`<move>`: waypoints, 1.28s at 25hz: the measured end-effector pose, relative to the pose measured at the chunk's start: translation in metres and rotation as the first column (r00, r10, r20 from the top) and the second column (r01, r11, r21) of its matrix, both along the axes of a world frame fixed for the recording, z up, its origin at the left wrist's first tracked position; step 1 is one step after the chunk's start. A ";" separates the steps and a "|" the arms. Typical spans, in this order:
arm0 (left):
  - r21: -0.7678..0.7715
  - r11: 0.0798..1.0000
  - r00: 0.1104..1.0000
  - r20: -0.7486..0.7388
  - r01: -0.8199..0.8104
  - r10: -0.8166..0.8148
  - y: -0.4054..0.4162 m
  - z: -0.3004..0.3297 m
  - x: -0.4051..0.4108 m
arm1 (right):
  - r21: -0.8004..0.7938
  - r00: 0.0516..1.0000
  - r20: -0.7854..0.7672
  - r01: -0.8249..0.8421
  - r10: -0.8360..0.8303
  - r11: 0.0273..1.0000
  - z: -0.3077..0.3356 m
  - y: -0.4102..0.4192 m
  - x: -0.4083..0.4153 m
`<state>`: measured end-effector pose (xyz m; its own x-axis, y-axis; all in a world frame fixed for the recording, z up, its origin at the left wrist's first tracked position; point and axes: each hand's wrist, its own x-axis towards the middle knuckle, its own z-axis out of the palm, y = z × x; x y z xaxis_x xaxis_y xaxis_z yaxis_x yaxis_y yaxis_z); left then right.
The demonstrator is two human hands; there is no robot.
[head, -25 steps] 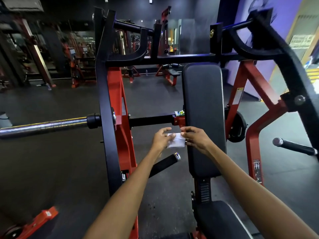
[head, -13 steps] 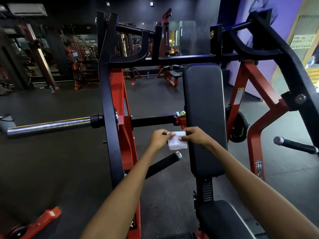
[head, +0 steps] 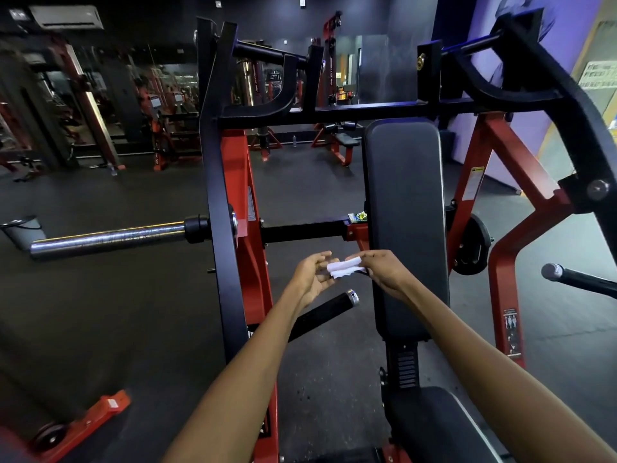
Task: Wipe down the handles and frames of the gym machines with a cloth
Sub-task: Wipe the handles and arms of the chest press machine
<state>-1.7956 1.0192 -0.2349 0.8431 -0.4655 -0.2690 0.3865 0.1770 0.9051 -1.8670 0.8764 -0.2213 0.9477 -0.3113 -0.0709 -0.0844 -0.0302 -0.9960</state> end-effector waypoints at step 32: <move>0.587 0.141 0.534 0.795 -0.797 -0.287 0.128 -0.139 0.047 | -0.995 0.961 -0.036 -0.060 0.273 0.081 -0.201 0.133 0.036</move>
<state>-1.7488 1.1473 -0.3739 0.8970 -0.0533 0.4388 -0.1891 -0.9435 0.2720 -1.8313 1.0091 -0.4219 0.9489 0.1651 0.2689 0.1878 -0.9803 -0.0610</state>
